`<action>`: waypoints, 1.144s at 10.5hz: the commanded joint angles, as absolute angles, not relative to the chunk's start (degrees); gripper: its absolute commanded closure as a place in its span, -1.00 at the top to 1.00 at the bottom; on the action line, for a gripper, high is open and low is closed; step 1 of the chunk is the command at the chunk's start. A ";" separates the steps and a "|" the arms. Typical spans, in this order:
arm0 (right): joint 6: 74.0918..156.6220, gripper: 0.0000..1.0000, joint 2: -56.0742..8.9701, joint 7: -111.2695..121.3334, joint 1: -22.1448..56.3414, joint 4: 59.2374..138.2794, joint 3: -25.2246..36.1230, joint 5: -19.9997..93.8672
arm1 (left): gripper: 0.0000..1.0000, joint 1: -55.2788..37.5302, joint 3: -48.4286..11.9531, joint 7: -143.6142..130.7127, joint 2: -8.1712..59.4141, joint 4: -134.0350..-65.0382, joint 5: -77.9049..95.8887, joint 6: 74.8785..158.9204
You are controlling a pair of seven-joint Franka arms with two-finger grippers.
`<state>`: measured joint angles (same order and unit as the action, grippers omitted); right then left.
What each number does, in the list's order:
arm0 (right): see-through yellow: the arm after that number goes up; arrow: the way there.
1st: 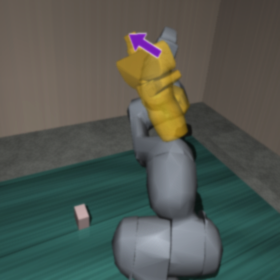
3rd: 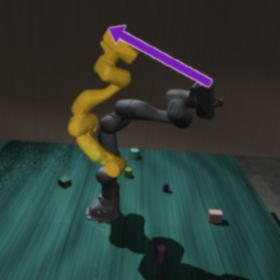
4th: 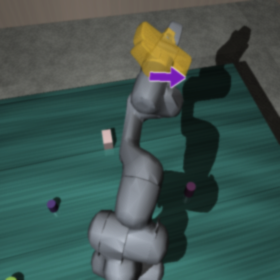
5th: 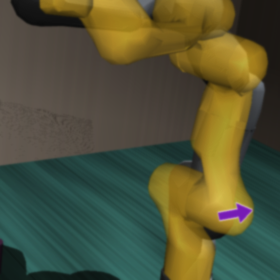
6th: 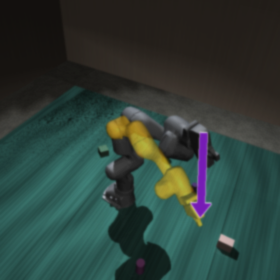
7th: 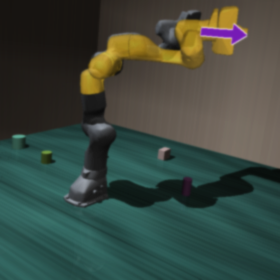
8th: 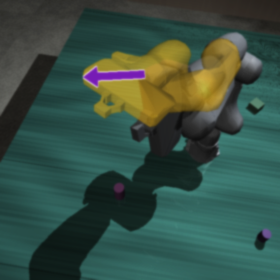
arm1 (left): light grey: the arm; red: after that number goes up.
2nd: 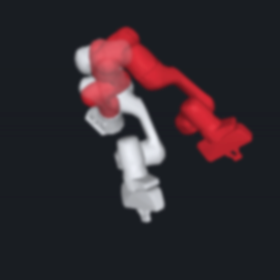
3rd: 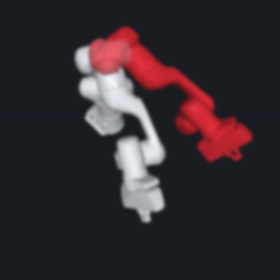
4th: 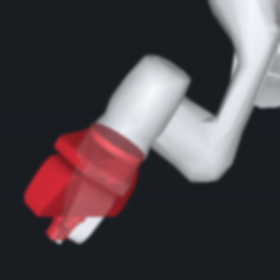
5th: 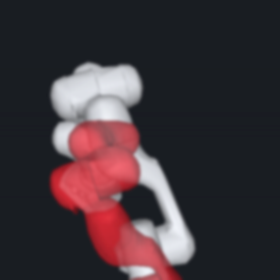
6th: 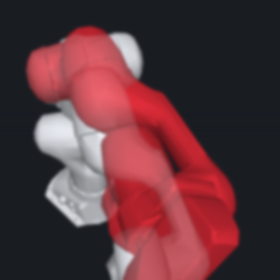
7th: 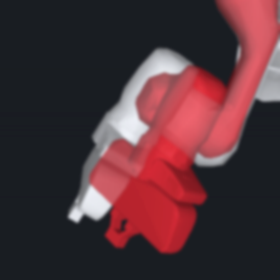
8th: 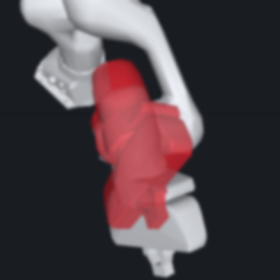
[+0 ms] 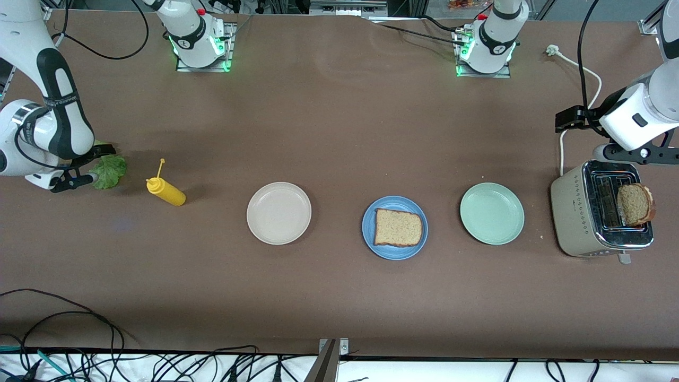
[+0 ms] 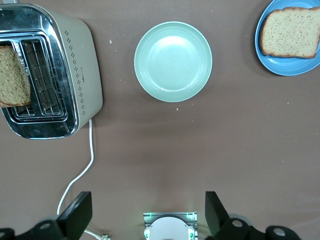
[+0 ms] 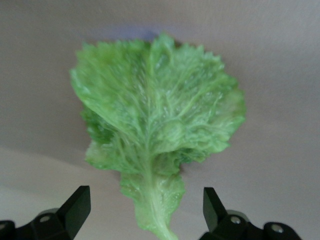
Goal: Make sandwich in blue plate with both arms
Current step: 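Grasp the green lettuce leaf by its stem with the right gripper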
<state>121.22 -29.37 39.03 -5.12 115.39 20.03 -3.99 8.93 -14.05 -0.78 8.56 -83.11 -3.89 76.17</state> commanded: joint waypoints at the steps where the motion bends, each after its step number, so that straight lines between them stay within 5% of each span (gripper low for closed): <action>1: 120.94 0.98 -31.20 41.39 -7.29 114.96 19.78 -3.60 | 1.00 7.57 -13.54 -1.32 7.21 -83.76 -3.25 76.73; 3: 120.85 -0.14 -31.64 41.66 -7.65 114.87 19.69 -3.52 | 1.00 -10.00 5.06 -0.71 7.12 -83.76 -2.56 77.43; 5: 120.85 -0.92 -31.73 41.75 -7.65 114.70 19.60 -3.60 | 1.00 -11.96 9.14 -0.18 7.29 -83.50 0.35 77.61; 10: 120.68 -1.00 -30.86 42.01 -7.47 114.35 19.34 -3.52 | 1.00 -12.04 9.32 -0.18 8.61 -82.62 -0.26 78.05; 12: 112.64 -1.00 -27.79 42.45 -7.21 110.33 17.94 -3.52 | 1.00 -12.83 8.97 -0.26 8.61 -81.83 -0.26 77.96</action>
